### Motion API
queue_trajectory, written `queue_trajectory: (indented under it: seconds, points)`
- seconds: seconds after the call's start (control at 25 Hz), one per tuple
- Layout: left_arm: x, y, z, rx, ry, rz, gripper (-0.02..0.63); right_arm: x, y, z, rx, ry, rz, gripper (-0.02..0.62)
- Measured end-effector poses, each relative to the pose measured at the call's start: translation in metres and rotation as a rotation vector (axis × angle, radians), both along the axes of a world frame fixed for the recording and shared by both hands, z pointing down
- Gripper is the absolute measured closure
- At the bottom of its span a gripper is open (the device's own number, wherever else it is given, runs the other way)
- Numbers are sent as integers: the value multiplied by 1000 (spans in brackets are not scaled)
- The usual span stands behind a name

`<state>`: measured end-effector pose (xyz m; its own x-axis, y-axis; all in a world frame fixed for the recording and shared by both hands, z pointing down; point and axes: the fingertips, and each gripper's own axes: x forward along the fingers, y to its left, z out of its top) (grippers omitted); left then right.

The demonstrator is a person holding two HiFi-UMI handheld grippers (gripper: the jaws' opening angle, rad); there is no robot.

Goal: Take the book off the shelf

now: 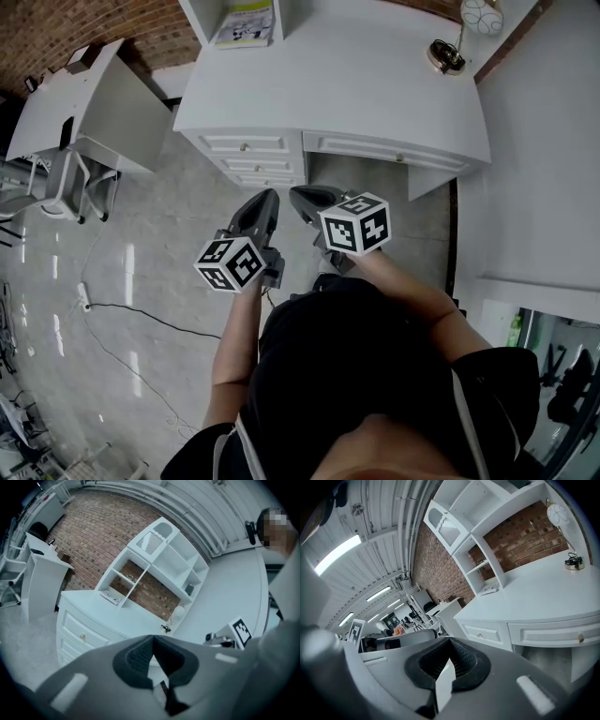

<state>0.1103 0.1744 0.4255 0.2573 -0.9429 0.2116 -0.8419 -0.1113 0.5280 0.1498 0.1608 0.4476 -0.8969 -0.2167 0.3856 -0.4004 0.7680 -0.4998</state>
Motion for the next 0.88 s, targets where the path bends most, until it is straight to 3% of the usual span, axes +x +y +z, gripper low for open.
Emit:
queue_trajectory:
  seconds: [0.2,0.4,0.88]
  points:
    - [4,-19,0,-7,-35,-19,603,1,-22,-5,13,-12,-6,597]
    - [7,-32,2,8,12,-30,603,1,-34,1,21,-11,-14,597]
    - [-6,-59,-3,-4,-31,20,601,-12,-62,3,15,4,12,597]
